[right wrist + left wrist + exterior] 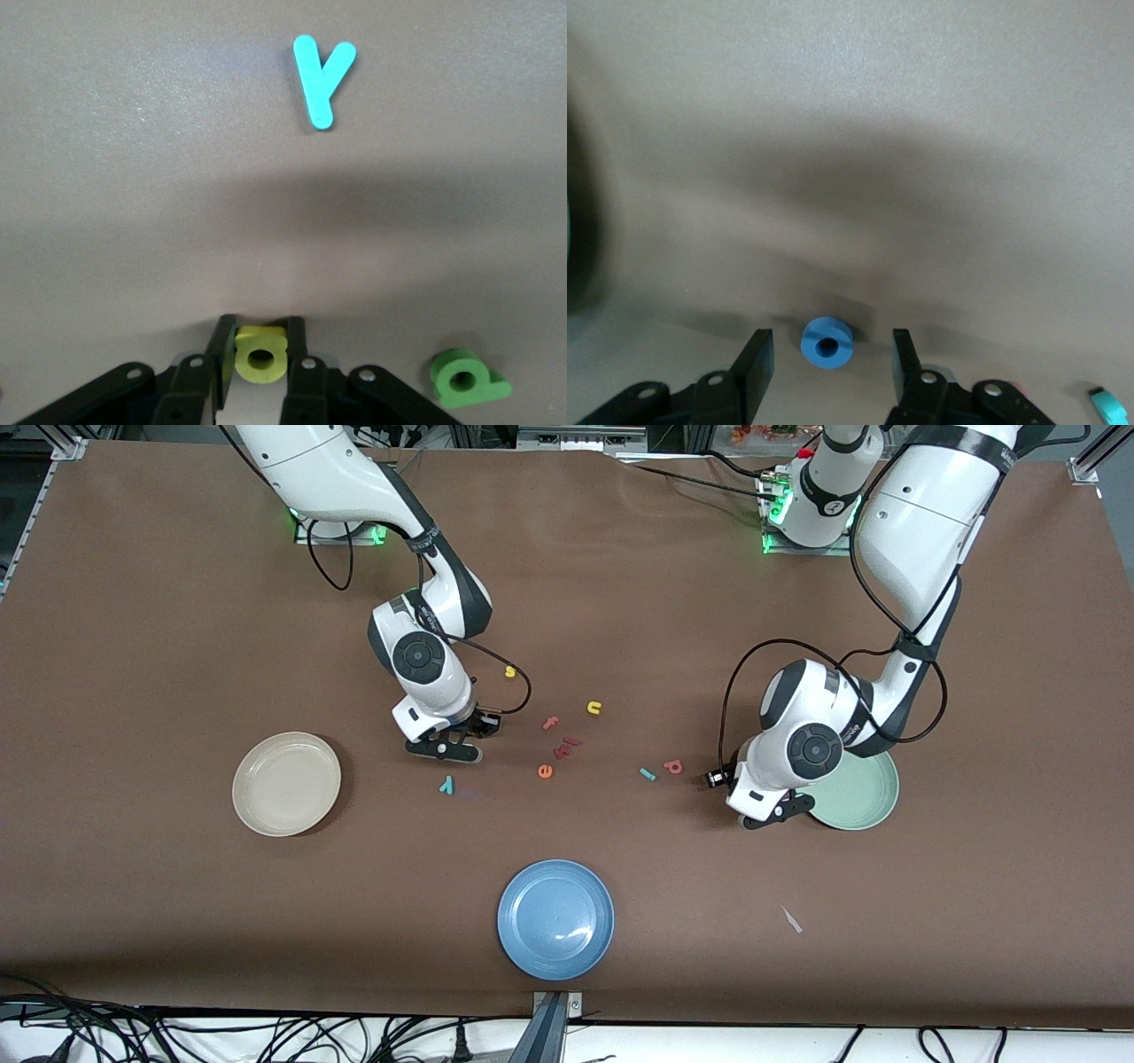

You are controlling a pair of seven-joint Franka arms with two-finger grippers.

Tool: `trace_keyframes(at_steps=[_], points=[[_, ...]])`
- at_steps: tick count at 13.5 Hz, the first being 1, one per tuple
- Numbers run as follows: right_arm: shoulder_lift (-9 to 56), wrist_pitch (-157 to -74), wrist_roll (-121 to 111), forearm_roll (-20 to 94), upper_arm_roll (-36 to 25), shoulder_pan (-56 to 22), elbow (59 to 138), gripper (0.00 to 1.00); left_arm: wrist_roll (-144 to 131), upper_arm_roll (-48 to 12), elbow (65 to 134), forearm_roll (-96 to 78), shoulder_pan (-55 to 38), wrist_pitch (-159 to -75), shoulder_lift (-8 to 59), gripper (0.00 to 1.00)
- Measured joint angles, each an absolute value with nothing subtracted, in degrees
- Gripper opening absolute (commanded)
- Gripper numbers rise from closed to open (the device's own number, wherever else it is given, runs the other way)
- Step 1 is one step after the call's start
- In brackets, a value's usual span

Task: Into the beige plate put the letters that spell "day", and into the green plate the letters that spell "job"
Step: 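Grasp the yellow letter with the right gripper while the left gripper grasps the blue o, then place the yellow letter on the white plate while the left gripper places the blue o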

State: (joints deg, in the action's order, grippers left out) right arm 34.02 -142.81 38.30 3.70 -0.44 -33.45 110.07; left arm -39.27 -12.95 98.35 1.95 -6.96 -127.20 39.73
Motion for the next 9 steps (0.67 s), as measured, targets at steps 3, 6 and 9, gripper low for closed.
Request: trace_keyframes(at_steps=[3,6,9], points=[[34.02,-142.81,38.30,3.70,-0.44,-33.45,110.06,0.09,-39.27,-12.92,98.68,1.96,-6.87,-127.40,40.09,0.59],[34.02,-142.75,38.30,3.70,-0.44,-33.45,110.00,0.08,-39.27,-12.92,98.73,1.96,-6.81,-128.92,40.33,0.56],[34.04,-138.97,38.29,3.68,-0.96,-33.46,107.56,0.08,-39.29,-12.92,98.89,1.96,-6.81,-129.37,40.66,0.48]])
